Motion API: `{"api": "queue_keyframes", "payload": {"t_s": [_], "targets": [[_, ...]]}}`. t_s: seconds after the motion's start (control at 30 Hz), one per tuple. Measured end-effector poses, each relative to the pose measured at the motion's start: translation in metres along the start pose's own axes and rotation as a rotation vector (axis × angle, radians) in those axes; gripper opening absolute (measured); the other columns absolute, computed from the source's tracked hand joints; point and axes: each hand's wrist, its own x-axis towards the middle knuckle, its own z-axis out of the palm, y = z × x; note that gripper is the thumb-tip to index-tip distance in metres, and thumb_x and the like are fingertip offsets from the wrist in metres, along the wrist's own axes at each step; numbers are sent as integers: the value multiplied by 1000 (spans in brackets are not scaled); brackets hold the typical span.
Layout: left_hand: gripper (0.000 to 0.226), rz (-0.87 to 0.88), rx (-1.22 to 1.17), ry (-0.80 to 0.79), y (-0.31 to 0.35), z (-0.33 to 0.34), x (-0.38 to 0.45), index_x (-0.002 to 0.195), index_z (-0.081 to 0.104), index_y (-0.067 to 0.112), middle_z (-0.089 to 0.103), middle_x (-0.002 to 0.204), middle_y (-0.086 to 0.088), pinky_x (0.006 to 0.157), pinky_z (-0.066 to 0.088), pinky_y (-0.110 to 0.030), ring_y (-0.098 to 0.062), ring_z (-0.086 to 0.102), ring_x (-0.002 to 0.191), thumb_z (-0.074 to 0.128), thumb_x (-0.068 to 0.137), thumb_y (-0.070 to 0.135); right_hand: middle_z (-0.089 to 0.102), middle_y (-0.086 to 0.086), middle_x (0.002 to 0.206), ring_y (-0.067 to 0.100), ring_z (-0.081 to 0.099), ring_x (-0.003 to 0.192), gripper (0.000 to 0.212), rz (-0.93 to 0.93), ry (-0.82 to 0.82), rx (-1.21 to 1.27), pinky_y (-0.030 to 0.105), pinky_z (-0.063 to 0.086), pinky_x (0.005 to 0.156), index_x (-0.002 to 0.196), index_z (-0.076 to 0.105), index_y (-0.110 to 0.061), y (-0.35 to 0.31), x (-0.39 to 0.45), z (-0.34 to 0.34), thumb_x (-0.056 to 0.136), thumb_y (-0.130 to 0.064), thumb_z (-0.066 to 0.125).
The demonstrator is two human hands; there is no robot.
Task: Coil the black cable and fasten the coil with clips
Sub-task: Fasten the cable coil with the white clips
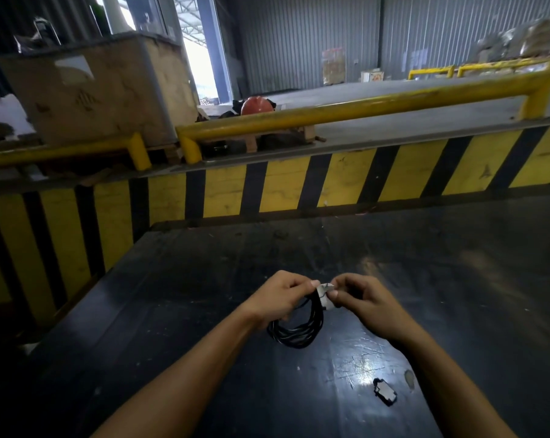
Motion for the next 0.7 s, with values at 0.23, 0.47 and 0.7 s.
{"api": "queue_keyframes", "payload": {"t_s": [0.23, 0.47, 0.7], "targets": [[34, -56, -164, 120, -8, 2, 2, 79, 65, 10, 26, 54, 0, 39, 27, -23, -8, 26, 40, 50, 95, 36, 63, 2, 77, 4, 58, 72, 6, -147, 221, 121, 17, 46, 66, 87, 62, -5, -12, -9, 5, 89, -2, 56], [24, -192, -545, 224, -6, -3, 4, 86, 50, 13, 23, 48, 7, 36, 20, -20, -6, 19, 38, 49, 96, 36, 64, 15, 81, 18, 63, 71, 6, -45, 263, 276, 27, 53, 64, 93, 55, -4, -14, -10, 0, 93, -6, 49], [25, -252, -676, 274, 4, -1, 9, 73, 44, 16, 26, 50, 5, 34, 17, -18, -6, 21, 37, 49, 95, 27, 62, 7, 72, 11, 66, 66, 10, 81, -18, 298, 23, 54, 66, 85, 53, -8, -25, -2, 11, 93, -3, 48]]}}
